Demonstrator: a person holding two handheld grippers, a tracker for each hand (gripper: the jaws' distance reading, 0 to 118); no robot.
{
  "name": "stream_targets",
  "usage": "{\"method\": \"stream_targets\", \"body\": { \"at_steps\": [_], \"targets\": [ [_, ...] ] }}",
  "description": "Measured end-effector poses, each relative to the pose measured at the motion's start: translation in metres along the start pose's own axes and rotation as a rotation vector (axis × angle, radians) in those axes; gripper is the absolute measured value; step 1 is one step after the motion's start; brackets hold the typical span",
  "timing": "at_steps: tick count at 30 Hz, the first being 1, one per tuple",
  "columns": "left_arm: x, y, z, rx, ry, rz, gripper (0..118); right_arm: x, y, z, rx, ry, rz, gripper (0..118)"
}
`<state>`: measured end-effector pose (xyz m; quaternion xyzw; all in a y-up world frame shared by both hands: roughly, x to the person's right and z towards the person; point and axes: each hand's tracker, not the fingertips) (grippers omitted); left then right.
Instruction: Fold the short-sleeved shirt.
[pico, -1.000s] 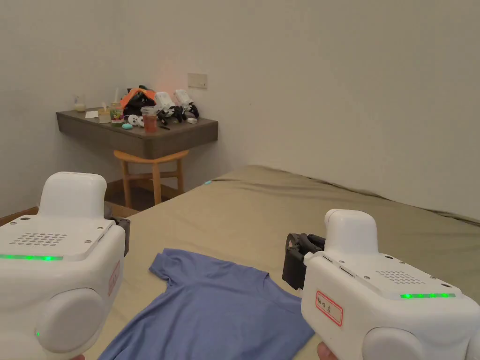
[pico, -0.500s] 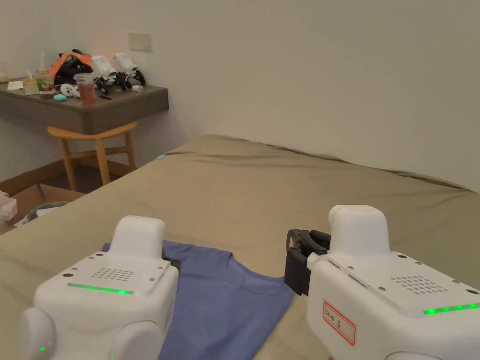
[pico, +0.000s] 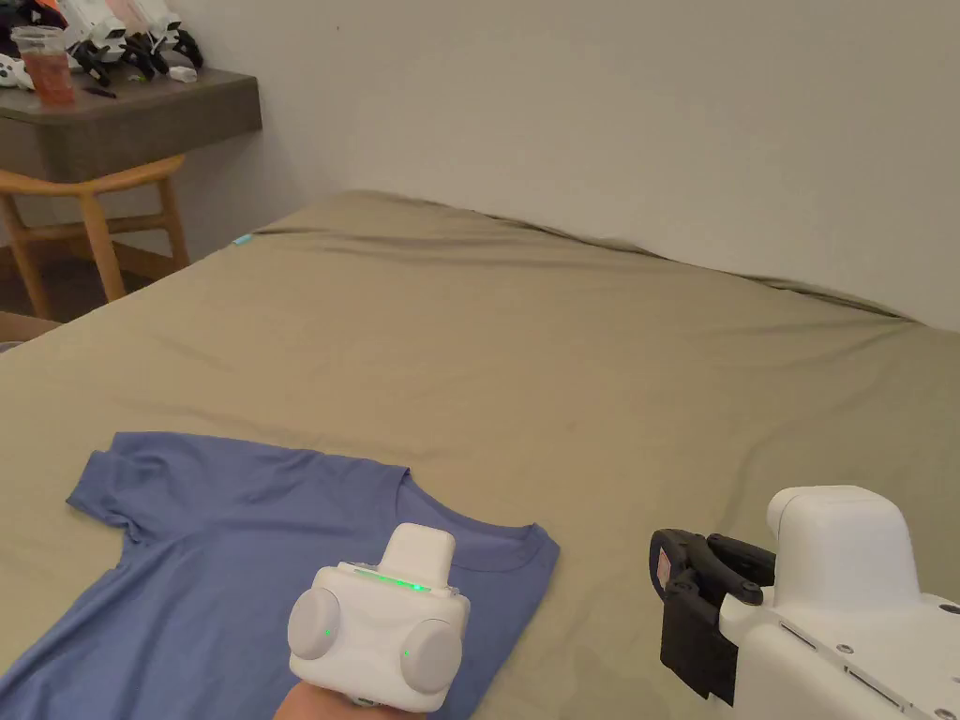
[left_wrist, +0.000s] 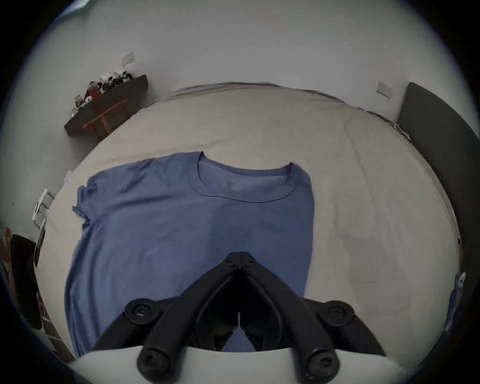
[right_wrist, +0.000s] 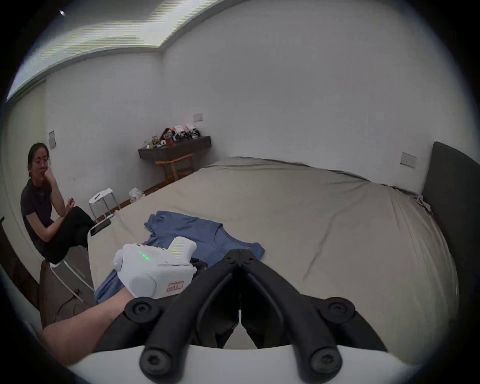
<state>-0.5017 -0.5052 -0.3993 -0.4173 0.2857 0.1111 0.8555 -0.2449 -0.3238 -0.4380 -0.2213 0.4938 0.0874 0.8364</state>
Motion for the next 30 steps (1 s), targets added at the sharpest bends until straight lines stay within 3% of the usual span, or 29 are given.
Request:
{"method": "stream_targets", "body": {
  "at_steps": [2, 3, 5, 7, 9, 16, 17, 18, 19, 20, 21, 23, 28, 30],
  "targets": [
    [0.003, -0.004, -0.008, -0.002, 0.037, -0.025, 113, 0.002, -0.003, -0.006, -0.013, 0.008, -0.002, 2],
    [0.004, -0.007, -0.012, 0.013, 0.028, -0.035, 118, 0.002, -0.002, -0.007, -0.020, 0.013, 0.001, 2],
    [0.010, -0.011, -0.015, 0.108, -0.049, -0.065, 118, 0.004, -0.005, -0.009, -0.031, 0.017, 0.007, 2],
    [0.019, -0.018, -0.032, 0.053, 0.055, -0.098, 118, 0.007, -0.007, -0.010, -0.031, 0.012, -0.006, 2],
    [0.018, -0.014, -0.015, 0.014, 0.040, -0.149, 118, 0.010, -0.008, -0.010, -0.035, 0.005, -0.014, 2],
    [-0.001, -0.024, -0.043, -0.055, 0.025, 0.003, 117, 0.015, -0.009, -0.002, -0.036, -0.026, 0.014, 2],
    [-0.006, -0.021, -0.038, -0.030, 0.039, 0.024, 105, 0.015, -0.009, 0.000, -0.036, -0.027, 0.015, 2],
    [-0.014, -0.019, -0.031, 0.011, 0.051, 0.064, 79, 0.016, -0.010, 0.002, -0.035, -0.028, 0.014, 2],
    [-0.025, -0.018, -0.024, 0.043, 0.067, 0.122, 28, 0.018, -0.011, 0.004, -0.034, -0.028, 0.008, 2],
    [-0.034, -0.017, -0.023, 0.025, 0.085, 0.175, 6, 0.019, -0.012, 0.005, -0.035, -0.027, -0.001, 2],
    [-0.043, -0.017, -0.024, 0.004, 0.089, 0.229, 6, 0.020, -0.012, 0.007, -0.035, -0.027, -0.010, 2],
    [-0.059, -0.017, -0.026, -0.038, -0.056, 0.344, 6, 0.021, -0.013, 0.013, -0.031, -0.030, -0.027, 2],
    [-0.066, -0.006, 0.016, 0.036, -0.175, 0.557, 6, 0.029, -0.011, 0.044, -0.001, -0.048, -0.048, 2],
    [-0.061, 0.011, 0.043, 0.094, -0.217, 0.566, 6, 0.037, -0.008, 0.062, 0.021, -0.070, -0.057, 2]
  ]
}}
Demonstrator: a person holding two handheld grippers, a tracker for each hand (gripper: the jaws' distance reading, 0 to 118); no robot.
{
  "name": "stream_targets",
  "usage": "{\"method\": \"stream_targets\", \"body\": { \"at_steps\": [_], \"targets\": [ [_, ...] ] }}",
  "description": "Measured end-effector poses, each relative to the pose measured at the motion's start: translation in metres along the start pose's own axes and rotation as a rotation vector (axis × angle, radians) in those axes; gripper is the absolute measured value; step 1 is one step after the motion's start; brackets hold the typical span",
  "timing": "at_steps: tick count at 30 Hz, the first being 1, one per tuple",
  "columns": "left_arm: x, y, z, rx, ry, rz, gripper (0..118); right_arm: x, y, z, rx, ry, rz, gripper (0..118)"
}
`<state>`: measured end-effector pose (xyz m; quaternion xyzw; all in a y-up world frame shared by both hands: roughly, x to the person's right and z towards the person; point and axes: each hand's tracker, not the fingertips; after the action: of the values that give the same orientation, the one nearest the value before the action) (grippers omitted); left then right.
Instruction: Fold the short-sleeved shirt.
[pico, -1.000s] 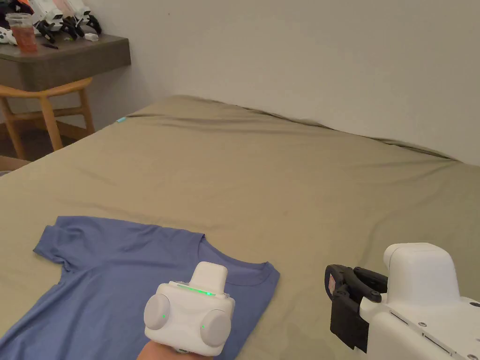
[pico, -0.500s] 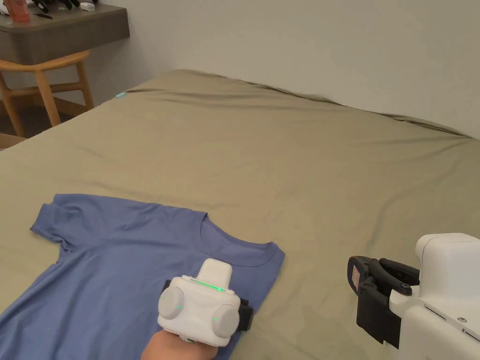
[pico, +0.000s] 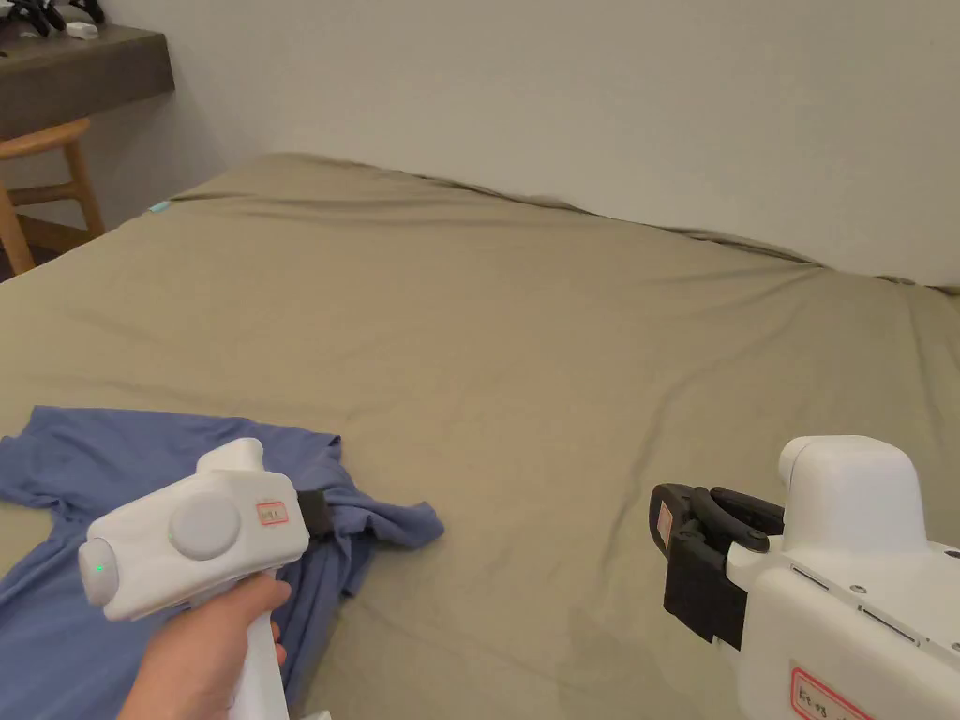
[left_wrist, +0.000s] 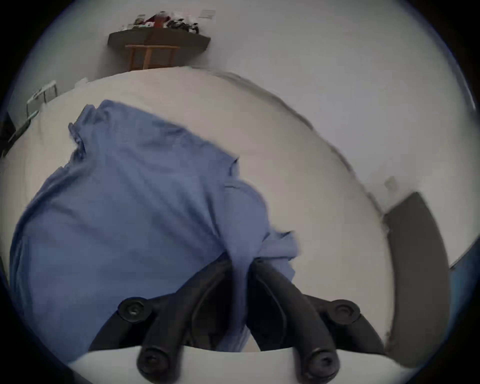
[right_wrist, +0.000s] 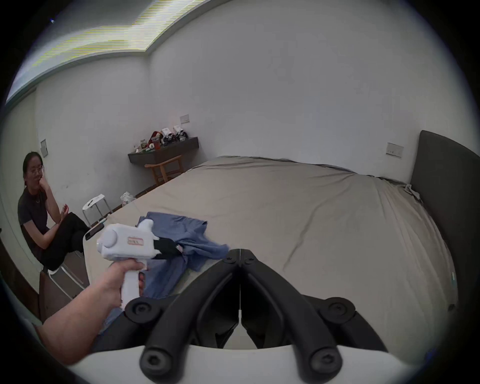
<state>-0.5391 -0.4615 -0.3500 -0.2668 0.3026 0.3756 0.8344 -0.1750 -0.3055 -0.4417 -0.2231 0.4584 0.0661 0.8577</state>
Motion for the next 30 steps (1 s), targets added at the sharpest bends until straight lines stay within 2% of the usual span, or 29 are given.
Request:
{"method": "stream_targets", "body": {
  "at_steps": [5, 8, 11, 17, 22, 25, 30],
  "targets": [
    [0.080, 0.013, 0.078, 0.121, -0.053, -0.226, 6, 0.030, 0.015, 0.061, 0.081, -0.135, -0.011, 2],
    [0.132, 0.018, 0.120, 0.161, -0.119, -0.266, 6, 0.048, 0.023, 0.106, 0.133, -0.227, -0.006, 2],
    [0.194, 0.005, 0.155, 0.172, -0.183, -0.284, 6, 0.069, 0.029, 0.154, 0.176, -0.307, -0.045, 2],
    [0.308, -0.048, 0.172, 0.099, -0.420, -0.404, 6, 0.114, 0.017, 0.243, 0.261, -0.468, -0.058, 2],
    [0.401, -0.121, 0.167, 0.005, -0.550, -0.532, 6, 0.145, -0.001, 0.304, 0.287, -0.610, -0.095, 2],
    [0.442, -0.171, 0.130, -0.134, -0.585, -0.574, 6, 0.160, -0.010, 0.333, 0.301, -0.681, -0.119, 2],
    [0.462, -0.263, 0.067, -0.331, -0.509, -0.624, 6, 0.178, -0.023, 0.354, 0.301, -0.721, -0.136, 2]
  ]
}}
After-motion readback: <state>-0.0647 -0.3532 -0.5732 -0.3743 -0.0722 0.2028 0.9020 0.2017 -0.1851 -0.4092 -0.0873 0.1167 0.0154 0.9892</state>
